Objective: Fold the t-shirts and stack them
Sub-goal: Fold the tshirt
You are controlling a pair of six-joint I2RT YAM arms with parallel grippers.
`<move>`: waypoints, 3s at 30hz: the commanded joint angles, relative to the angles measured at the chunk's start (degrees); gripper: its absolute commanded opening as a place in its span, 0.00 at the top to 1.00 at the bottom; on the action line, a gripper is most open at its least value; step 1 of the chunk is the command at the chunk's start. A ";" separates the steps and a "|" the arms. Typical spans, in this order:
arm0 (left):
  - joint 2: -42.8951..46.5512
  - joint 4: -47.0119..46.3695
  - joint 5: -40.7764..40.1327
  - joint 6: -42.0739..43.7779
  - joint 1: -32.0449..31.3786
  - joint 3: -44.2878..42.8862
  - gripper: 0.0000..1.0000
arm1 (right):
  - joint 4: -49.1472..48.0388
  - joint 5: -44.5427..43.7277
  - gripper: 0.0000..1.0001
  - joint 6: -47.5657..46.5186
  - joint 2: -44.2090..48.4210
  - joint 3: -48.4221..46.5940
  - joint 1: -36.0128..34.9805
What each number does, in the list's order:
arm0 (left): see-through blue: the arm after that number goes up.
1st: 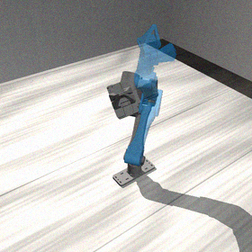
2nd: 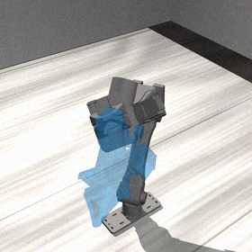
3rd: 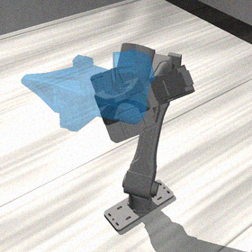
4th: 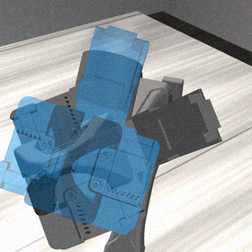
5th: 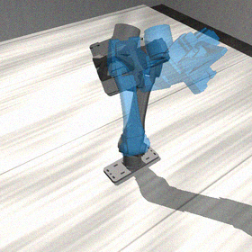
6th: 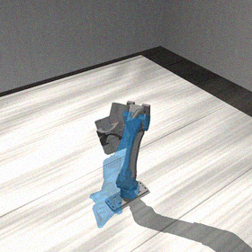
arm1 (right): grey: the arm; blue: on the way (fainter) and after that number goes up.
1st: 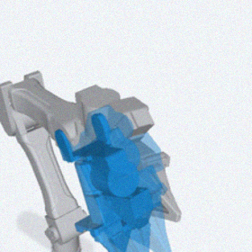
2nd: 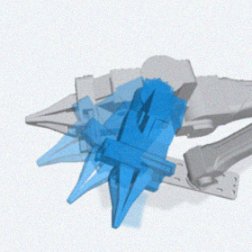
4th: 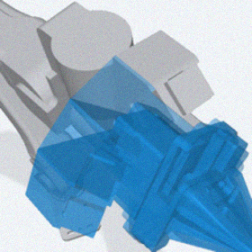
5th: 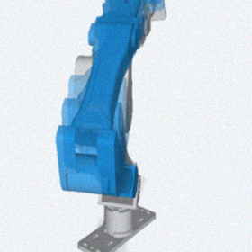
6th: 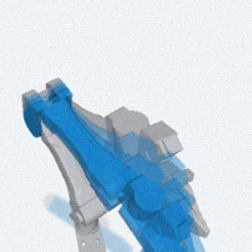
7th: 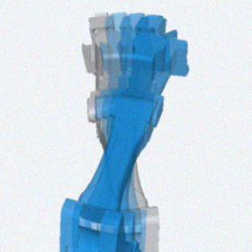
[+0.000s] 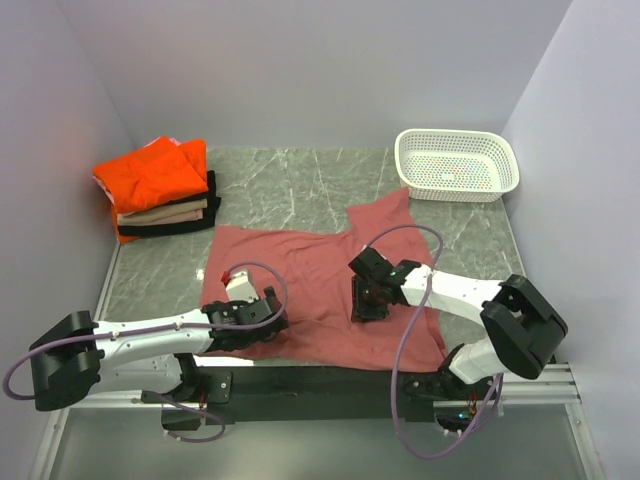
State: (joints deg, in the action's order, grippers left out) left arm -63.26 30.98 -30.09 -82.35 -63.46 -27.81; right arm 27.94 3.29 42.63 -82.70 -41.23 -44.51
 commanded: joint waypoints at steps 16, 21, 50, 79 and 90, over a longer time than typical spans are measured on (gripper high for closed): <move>1.39 8.70 -7.63 19.65 15.53 -20.61 0.01 | 16.00 -10.05 0.48 -4.39 3.51 -12.72 0.74; -5.61 -1.27 -3.58 36.54 32.51 -24.46 0.01 | 16.61 -10.58 0.47 -7.82 3.51 -20.53 4.16; -44.92 -17.10 8.11 46.40 51.69 -42.41 0.42 | 14.59 -7.07 0.46 -9.67 18.10 -11.76 14.54; -43.78 -15.16 5.30 45.87 51.77 -40.04 0.59 | 10.47 -4.87 0.46 -13.19 13.27 -11.15 20.69; -43.35 -14.37 4.60 46.22 51.77 -40.21 0.94 | 7.57 -12.52 0.46 -18.46 -1.84 -25.90 29.57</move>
State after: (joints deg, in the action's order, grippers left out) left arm -108.36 15.77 -24.27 -36.62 -11.62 -67.00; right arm 39.05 -5.28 27.07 -81.28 -61.34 -16.62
